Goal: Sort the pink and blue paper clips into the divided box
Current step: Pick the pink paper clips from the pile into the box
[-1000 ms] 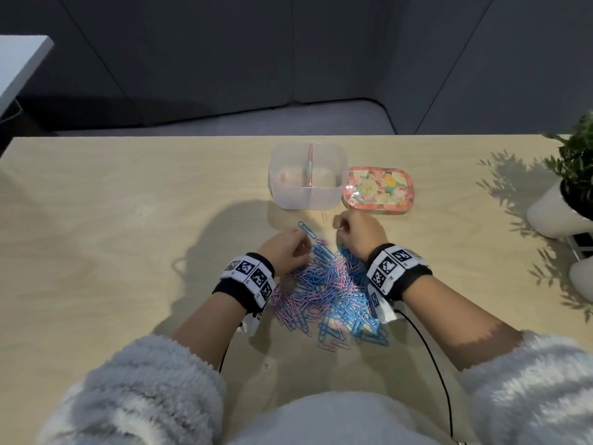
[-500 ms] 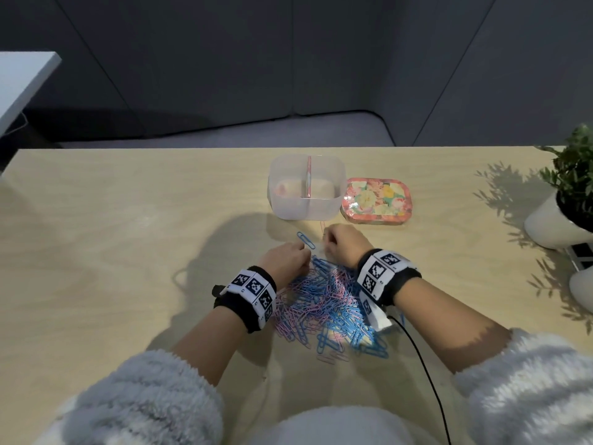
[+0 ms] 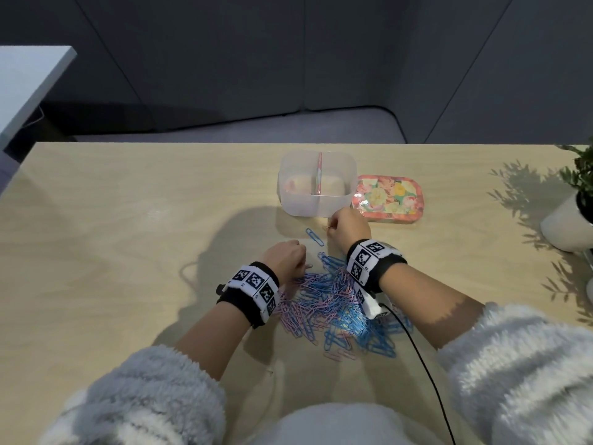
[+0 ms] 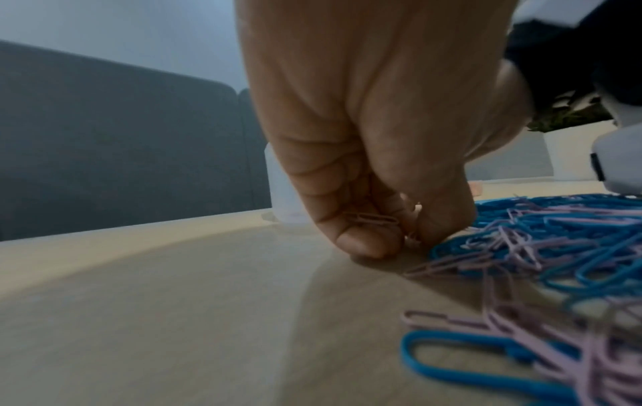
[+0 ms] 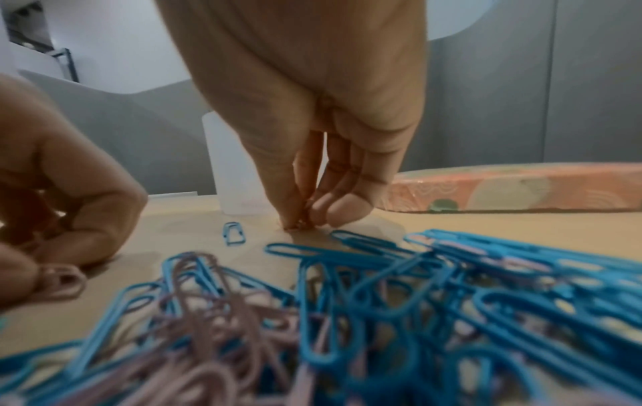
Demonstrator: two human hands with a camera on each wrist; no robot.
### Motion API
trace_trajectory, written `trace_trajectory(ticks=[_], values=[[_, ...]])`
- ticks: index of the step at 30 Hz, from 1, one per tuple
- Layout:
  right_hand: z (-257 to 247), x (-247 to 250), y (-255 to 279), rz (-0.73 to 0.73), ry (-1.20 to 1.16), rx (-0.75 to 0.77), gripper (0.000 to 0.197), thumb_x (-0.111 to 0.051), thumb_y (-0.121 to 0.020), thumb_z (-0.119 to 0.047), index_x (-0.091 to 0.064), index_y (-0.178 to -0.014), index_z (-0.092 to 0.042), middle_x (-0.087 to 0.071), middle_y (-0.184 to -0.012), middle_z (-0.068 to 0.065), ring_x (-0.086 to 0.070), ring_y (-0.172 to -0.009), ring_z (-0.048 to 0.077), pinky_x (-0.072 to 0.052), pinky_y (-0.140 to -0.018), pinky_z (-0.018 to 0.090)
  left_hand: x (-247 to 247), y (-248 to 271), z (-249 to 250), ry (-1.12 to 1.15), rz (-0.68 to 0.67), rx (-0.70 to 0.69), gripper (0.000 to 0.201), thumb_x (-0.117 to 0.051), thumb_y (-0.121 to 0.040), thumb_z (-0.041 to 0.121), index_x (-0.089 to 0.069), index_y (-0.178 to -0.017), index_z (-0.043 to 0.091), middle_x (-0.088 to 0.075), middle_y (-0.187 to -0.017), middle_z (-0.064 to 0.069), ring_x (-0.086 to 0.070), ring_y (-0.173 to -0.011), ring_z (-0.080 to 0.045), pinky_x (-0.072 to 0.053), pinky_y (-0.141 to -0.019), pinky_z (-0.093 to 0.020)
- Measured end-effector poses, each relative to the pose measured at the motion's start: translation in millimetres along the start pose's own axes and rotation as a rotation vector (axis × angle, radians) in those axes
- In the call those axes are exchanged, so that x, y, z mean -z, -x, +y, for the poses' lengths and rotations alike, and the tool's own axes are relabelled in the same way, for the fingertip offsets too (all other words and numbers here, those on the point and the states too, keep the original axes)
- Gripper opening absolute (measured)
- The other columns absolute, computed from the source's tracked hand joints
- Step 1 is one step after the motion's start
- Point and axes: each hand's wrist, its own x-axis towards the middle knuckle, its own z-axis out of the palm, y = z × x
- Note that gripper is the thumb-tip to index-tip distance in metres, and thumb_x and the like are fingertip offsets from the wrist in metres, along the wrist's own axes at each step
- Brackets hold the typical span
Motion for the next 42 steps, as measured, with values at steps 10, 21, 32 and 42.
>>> trace_trajectory(ticks=[10, 21, 32, 42], values=[[7, 0, 20, -0.173, 0.081, 0.111, 0.007, -0.065, -0.078, -0.006, -0.067, -0.083, -0.002, -0.067, -0.096, 0.020, -0.062, -0.092, 0.036, -0.048, -0.076, 0.035, 92, -10, -14, 0.187, 0.451, 0.004, 0.014, -0.055, -0.086, 0.012, -0.061, -0.087, -0.001, -0.058, -0.091, -0.017, -0.055, -0.082, -0.030, -0.043, -0.077, -0.035], [2, 21, 28, -0.295, 0.089, 0.171, 0.019, -0.061, -0.075, -0.007, -0.052, -0.063, -0.019, -0.064, -0.087, 0.009, -0.060, -0.084, 0.029, -0.046, -0.072, 0.031, 112, -51, -13, -0.005, 0.219, 0.126, 0.023, -0.038, -0.089, 0.004, -0.060, -0.088, -0.003, -0.064, -0.099, -0.026, -0.059, -0.093, -0.041, -0.039, -0.070, -0.035], [-74, 78, -24, -0.016, -0.185, 0.293, 0.013, -0.055, -0.079, -0.002, -0.061, -0.084, -0.012, -0.057, -0.084, 0.003, -0.049, -0.081, 0.018, -0.040, -0.072, 0.026, 23, 54, -21, 0.245, 0.328, 0.108, 0.017, -0.054, -0.088, 0.016, -0.066, -0.100, 0.015, -0.058, -0.109, -0.005, -0.057, -0.098, -0.022, -0.048, -0.083, -0.037], [-50, 29, 53, -0.239, -0.036, 0.438, 0.019, -0.053, -0.089, -0.009, -0.068, -0.101, -0.008, -0.069, -0.105, 0.009, -0.062, -0.097, 0.023, -0.047, -0.089, 0.030, -36, 91, -11, 0.389, 0.265, 0.201, 0.019, -0.061, -0.084, 0.032, -0.059, -0.095, 0.016, -0.054, -0.095, 0.001, -0.055, -0.082, -0.015, -0.051, -0.074, -0.032]])
